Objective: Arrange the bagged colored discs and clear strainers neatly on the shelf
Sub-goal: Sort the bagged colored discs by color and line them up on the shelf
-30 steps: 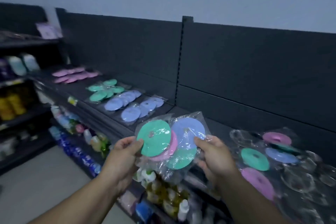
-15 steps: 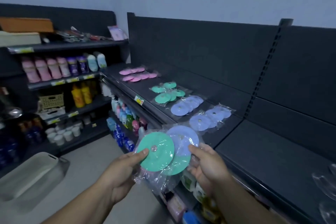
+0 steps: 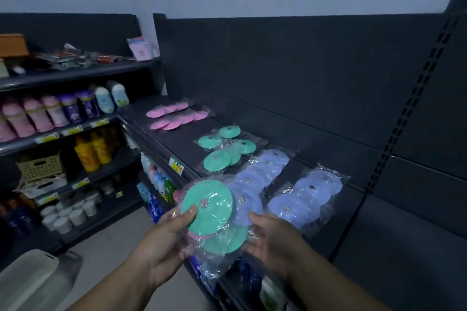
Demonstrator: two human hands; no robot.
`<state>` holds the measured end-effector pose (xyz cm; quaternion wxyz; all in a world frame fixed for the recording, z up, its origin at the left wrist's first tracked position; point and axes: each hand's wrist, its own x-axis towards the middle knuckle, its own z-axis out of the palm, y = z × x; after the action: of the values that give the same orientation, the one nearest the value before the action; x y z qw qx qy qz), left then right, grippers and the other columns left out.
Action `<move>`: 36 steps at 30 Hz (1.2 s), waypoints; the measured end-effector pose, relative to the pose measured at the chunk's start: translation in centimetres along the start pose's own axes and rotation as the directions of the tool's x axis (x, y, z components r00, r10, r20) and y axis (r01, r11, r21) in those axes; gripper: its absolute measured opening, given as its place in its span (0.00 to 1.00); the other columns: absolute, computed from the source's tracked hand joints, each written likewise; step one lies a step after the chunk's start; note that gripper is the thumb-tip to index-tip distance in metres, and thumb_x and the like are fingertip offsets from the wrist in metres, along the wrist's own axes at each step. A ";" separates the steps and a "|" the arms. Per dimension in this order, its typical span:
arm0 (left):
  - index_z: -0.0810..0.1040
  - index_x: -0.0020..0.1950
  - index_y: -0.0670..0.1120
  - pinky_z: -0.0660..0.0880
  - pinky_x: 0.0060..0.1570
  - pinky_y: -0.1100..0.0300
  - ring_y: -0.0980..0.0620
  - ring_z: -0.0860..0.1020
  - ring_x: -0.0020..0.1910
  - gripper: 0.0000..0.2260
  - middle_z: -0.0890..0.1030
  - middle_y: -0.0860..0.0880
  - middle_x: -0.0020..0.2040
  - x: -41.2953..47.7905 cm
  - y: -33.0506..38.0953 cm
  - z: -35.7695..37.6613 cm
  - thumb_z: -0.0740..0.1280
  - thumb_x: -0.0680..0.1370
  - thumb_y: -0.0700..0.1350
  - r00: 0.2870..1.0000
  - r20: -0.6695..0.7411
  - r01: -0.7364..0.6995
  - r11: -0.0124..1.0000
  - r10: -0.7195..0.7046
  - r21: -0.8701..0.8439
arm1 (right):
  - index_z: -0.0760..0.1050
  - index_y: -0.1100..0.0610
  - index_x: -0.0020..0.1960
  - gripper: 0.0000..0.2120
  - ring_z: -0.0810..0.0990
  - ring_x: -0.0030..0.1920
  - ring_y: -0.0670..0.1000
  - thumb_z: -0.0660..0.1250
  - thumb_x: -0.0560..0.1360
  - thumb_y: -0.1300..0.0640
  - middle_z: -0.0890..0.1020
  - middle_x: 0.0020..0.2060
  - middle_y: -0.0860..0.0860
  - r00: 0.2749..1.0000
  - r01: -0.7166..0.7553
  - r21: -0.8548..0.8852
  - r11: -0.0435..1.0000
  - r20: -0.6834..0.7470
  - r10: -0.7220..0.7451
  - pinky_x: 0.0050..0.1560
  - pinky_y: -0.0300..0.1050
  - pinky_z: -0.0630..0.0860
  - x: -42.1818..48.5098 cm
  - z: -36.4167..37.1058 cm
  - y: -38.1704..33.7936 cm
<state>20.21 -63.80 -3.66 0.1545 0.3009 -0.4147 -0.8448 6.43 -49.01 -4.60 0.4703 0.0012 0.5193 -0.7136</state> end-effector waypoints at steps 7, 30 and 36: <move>0.73 0.65 0.42 0.74 0.21 0.61 0.48 0.79 0.37 0.19 0.81 0.40 0.56 8.1 1.2 0.2 0.68 0.74 0.39 1.000 0.009 0.026 0.999 -0.026 0.040 | 0.73 0.62 0.48 0.02 0.80 0.40 0.58 0.63 0.78 0.63 0.78 0.27 0.55 0.994 -0.032 0.024 0.999 -0.108 0.034 0.48 0.56 0.79 5.4 -0.9 -2.6; 0.75 0.64 0.38 0.82 0.45 0.50 0.42 0.82 0.53 0.20 0.81 0.39 0.58 28.4 14.0 -3.3 0.66 0.72 0.40 0.878 0.435 0.123 0.972 -0.201 0.202 | 0.73 0.52 0.42 0.05 0.76 0.28 0.51 0.63 0.70 0.60 0.81 0.31 0.52 0.632 -0.234 -0.668 0.706 -0.656 -0.412 0.30 0.42 0.72 13.3 3.4 -3.5; 0.75 0.64 0.39 0.81 0.44 0.52 0.43 0.82 0.54 0.18 0.81 0.39 0.58 30.2 13.9 -3.8 0.66 0.74 0.40 0.857 0.455 0.172 0.967 -0.242 0.190 | 0.63 0.44 0.72 0.34 0.65 0.69 0.53 0.70 0.69 0.39 0.64 0.71 0.47 0.538 -0.387 -0.892 0.235 -0.426 -0.728 0.68 0.46 0.65 14.5 5.9 -1.3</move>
<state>-0.50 -90.02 -5.90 -0.0657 0.1378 -0.4642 -0.8725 0.39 -63.05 -8.04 -0.0354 -0.0232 0.9783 -0.2027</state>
